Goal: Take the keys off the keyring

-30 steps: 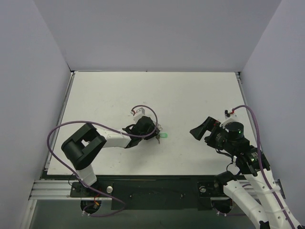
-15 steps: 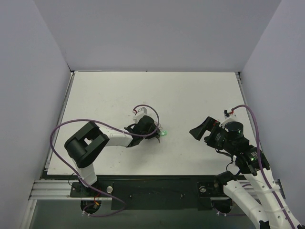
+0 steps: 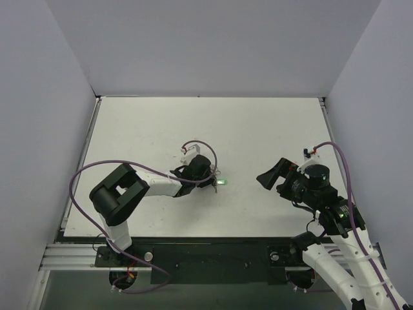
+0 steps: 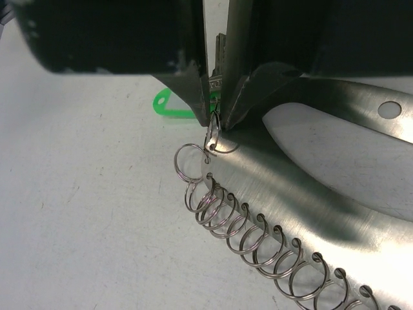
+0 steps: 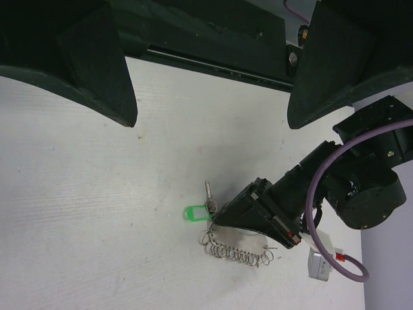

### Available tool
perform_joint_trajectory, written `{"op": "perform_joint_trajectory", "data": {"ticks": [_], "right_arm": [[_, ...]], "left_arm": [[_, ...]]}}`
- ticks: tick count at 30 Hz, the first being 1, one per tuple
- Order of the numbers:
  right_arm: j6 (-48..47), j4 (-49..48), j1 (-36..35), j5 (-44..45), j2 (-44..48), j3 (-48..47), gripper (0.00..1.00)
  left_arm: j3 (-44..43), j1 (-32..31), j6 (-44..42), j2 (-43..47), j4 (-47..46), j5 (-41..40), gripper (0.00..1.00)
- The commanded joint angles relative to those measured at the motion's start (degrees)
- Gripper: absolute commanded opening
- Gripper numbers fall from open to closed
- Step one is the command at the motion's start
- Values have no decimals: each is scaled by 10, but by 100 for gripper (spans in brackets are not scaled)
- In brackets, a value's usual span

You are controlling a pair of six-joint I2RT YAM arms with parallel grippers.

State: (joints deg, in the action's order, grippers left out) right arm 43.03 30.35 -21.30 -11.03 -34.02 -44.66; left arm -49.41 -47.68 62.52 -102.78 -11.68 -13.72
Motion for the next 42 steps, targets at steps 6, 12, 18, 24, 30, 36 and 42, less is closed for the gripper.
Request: {"op": "perform_joint_trajectory", "data": {"ticks": [6,12,18,24,30,36,42], "right_arm": [[-10,-11,2,-8,-3,-17,96],[-12,-11,2,-13,-3,-12,96],[-14,-11,2,-24,1,-12,96],[16,-42,2,-51,21,-15,95],[84,-137,1,-108,61,17,93],[159,-259,-2,-140,94,41,89],[230,-332,-10,-110,117,55,83]], "left_arm": [[-35,-2,-11,-14,15,-11,11],[-46,-2,-14,-21,19,-7,0],[-39,-3,-19,6,23,-1,0],[-10,-7,1,88,33,11,0],[26,-20,5,217,55,10,0],[35,-36,-12,334,78,2,0],[20,-63,29,421,139,-33,0]]}}
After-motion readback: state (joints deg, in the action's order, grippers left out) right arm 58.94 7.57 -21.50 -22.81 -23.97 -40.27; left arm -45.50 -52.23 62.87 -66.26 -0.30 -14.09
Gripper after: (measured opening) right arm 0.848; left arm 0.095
